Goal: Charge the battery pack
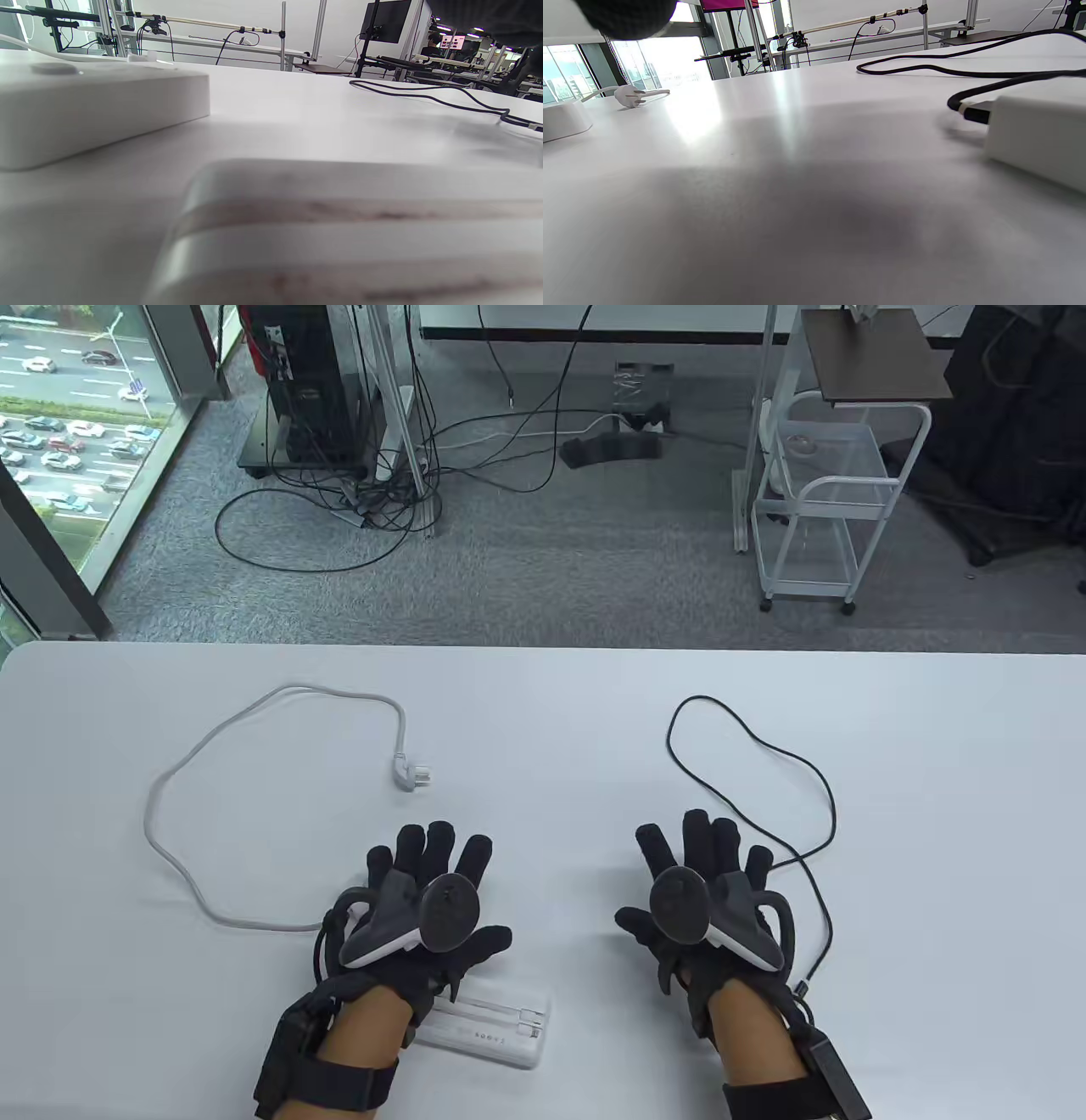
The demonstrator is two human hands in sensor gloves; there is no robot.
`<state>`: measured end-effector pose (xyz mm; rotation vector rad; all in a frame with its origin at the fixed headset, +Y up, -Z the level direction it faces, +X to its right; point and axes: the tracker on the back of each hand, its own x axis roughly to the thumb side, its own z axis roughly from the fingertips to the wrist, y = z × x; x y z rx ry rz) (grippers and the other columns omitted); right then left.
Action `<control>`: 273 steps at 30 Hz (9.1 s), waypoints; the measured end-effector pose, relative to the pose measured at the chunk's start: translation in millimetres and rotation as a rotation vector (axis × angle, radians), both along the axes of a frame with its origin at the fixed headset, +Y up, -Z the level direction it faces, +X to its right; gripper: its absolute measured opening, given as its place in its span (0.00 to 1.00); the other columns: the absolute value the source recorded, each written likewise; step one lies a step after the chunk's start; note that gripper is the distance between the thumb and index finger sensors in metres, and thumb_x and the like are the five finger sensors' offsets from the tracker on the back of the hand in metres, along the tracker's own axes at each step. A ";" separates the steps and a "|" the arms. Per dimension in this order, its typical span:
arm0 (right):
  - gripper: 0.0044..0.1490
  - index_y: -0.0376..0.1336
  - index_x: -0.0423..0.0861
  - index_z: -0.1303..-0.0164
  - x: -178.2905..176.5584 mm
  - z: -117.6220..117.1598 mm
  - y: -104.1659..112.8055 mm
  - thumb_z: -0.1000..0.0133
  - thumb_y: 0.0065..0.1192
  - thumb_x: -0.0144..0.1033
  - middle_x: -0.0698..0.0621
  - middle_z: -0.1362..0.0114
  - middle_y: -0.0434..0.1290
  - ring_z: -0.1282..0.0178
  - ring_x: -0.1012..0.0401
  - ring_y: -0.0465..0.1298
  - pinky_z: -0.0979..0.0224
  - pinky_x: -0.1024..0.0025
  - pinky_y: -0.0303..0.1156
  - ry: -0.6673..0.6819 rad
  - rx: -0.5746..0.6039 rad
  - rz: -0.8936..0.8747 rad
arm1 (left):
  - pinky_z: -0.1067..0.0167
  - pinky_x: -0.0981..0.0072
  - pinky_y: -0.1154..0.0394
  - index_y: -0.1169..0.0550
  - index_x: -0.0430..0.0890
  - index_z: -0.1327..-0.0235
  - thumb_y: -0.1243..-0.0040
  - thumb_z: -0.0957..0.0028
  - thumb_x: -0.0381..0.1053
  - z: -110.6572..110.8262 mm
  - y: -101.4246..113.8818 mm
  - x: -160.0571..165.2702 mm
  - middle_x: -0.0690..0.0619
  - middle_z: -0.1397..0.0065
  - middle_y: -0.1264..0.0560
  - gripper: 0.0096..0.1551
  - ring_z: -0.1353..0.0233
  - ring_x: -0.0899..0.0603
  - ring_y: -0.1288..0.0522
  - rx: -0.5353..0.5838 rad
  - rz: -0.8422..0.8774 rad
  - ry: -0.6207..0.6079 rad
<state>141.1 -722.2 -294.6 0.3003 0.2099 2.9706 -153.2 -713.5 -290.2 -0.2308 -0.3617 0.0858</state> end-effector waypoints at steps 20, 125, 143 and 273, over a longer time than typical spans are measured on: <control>0.59 0.22 0.58 0.25 0.2 0.5 -1.8 0.49 0.49 0.66 0.34 0.17 0.21 0.19 0.28 0.31 0.30 0.17 0.29 0.002 -0.026 0.018 | 0.32 0.20 0.61 0.63 0.50 0.14 0.56 0.51 0.81 -0.9 4.9 -13.1 0.33 0.14 0.66 0.64 0.19 0.22 0.63 -0.014 0.028 0.044; 0.51 0.39 0.55 0.20 42.9 8.9 11.5 0.48 0.57 0.58 0.33 0.14 0.36 0.18 0.28 0.39 0.30 0.18 0.31 -0.223 -0.032 -0.096 | 0.29 0.25 0.45 0.34 0.50 0.18 0.31 0.55 0.68 -15.8 1.2 -22.5 0.48 0.21 0.30 0.52 0.21 0.31 0.34 -0.100 0.051 0.068; 0.51 0.54 0.48 0.24 62.1 -0.7 -12.8 0.53 0.67 0.60 0.40 0.29 0.70 0.33 0.39 0.72 0.29 0.18 0.41 -0.465 -0.170 0.244 | 0.30 0.25 0.46 0.34 0.50 0.18 0.32 0.53 0.67 -16.6 0.7 -33.9 0.46 0.19 0.32 0.50 0.21 0.30 0.35 -0.124 0.098 0.101; 0.38 0.52 0.57 0.31 -120.1 -28.0 -0.3 0.51 0.64 0.30 0.41 0.21 0.62 0.24 0.41 0.69 0.26 0.25 0.50 0.197 -0.233 -0.515 | 0.30 0.24 0.48 0.40 0.59 0.16 0.39 0.49 0.64 -17.0 -22.1 -26.1 0.42 0.18 0.34 0.45 0.21 0.29 0.36 -0.252 0.107 0.083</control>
